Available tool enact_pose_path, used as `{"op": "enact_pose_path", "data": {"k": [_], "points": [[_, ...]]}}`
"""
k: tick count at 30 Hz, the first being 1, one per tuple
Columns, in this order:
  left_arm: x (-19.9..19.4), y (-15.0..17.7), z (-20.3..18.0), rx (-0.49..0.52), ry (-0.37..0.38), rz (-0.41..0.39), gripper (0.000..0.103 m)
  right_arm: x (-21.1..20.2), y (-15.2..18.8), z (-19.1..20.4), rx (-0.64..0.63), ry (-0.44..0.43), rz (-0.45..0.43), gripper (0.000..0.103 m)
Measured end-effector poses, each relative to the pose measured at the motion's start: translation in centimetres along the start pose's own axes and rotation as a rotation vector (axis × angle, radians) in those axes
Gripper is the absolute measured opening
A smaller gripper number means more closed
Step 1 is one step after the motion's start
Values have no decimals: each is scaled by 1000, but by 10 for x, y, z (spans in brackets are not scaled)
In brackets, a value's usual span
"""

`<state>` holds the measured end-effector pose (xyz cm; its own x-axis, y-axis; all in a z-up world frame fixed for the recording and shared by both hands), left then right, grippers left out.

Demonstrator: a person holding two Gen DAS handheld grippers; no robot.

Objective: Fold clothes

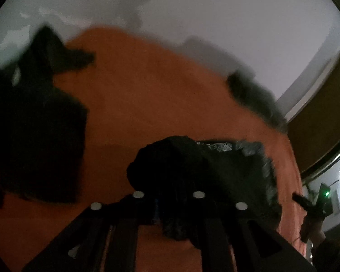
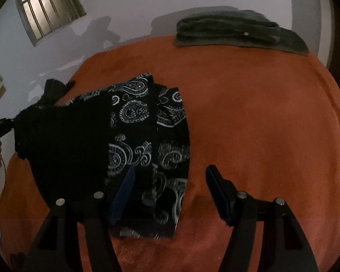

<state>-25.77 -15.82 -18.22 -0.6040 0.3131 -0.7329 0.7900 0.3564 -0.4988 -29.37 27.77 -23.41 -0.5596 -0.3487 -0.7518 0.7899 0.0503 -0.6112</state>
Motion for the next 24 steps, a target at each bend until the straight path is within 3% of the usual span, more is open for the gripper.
{"op": "enact_pose_path", "data": {"k": [2, 7, 12, 15, 16, 17, 18, 19, 21, 23, 24], "points": [[24, 13, 9, -15, -7, 61, 45, 13, -8, -6, 20, -14, 24, 65], [36, 35, 12, -31, 29, 95, 57, 38, -34, -13, 32, -41, 57, 70], [42, 31, 8, -30, 37, 64, 56, 84, -79, 1, -15, -53, 101, 84], [38, 30, 0, -18, 60, 26, 37, 115, -106, 11, -37, -64, 133, 84], [36, 29, -3, -12, 69, 19, 34, 126, -108, 11, -27, -62, 154, 74], [34, 29, -6, -9, 81, 16, 34, 133, -109, 11, -22, -44, 170, 37], [31, 29, -7, -12, 89, 18, 34, 141, -111, 11, -19, -25, 186, 26], [30, 29, -8, -19, 93, 23, 34, 143, -113, 11, -40, 2, 202, 24], [28, 29, -7, -15, 91, 32, 34, 131, -126, 15, -95, 28, 154, 24], [25, 30, -5, -9, 89, 40, 34, 118, -138, 17, -128, 38, 123, 52], [24, 30, -4, -6, 87, 45, 34, 112, -144, 19, -134, 35, 115, 60]]}}
Point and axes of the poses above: each gripper's, at about its wrist camera, not at the fingertips, and x roughly the way its jaws point, z to its left, y to its underside, the point moved 7 cm from there along x, roughly the way its jaws point, and after that the axes turned 4 degrees about -x, right-handed, at the moved point
